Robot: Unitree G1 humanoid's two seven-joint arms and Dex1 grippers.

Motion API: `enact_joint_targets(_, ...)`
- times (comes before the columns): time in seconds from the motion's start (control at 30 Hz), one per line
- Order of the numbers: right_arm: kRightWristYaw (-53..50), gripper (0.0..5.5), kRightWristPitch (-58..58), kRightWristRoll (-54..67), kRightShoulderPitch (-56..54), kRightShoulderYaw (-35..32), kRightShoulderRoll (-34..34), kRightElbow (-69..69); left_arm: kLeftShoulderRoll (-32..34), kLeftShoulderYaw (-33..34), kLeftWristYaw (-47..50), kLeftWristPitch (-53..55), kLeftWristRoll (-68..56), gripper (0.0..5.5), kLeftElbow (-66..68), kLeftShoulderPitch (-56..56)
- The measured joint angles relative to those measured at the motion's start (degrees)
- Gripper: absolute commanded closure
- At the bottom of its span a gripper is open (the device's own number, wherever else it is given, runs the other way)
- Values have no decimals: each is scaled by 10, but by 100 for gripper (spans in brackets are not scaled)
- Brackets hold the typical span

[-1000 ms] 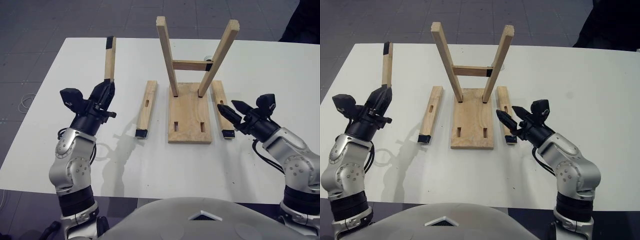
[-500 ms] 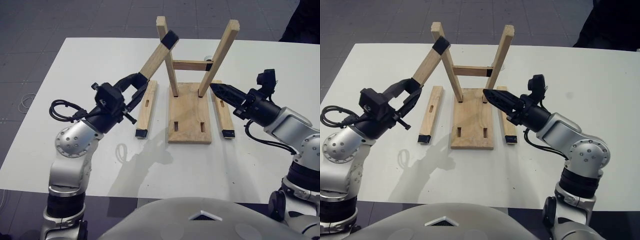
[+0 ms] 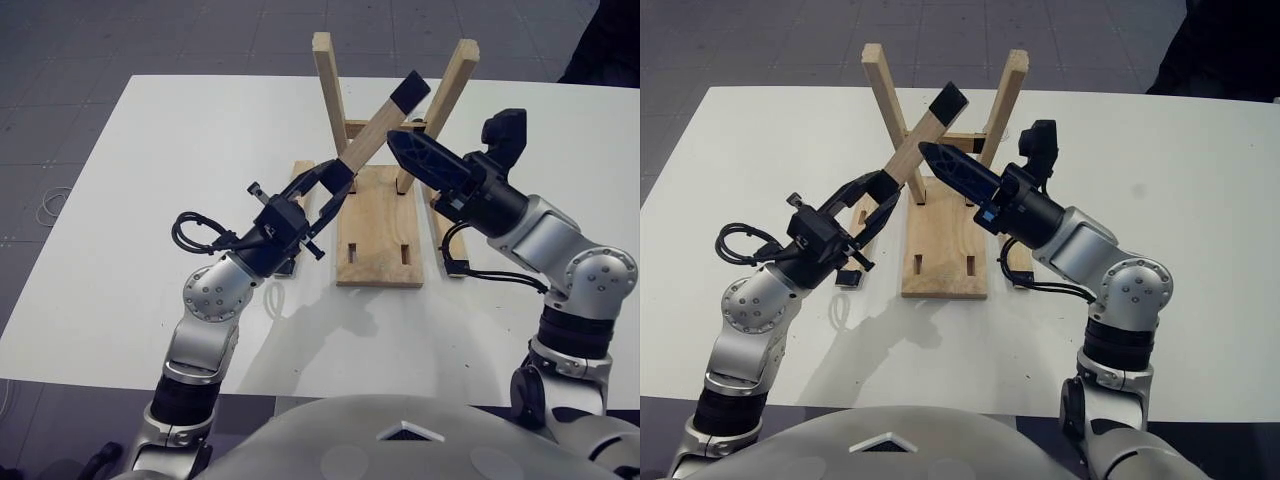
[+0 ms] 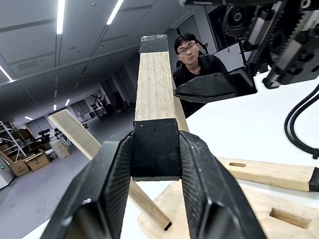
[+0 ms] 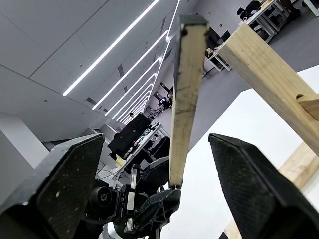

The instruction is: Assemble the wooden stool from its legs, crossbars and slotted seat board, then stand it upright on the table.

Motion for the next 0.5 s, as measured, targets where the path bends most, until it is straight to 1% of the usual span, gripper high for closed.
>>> enact_joint_targets(0.2,-2,165,-32,-5,-37,12,23,26,-3,-3,2,-4,3,418,0,-4)
enact_joint_targets(0.4,-59,165,-67,45,-70,-1,61,41,-11,-3,9,-15,14,418,0,-4)
enact_joint_targets(0.5,-92,165,-76,79,-70,-3,65,48,-13,-3,9,-15,21,418,5,-5)
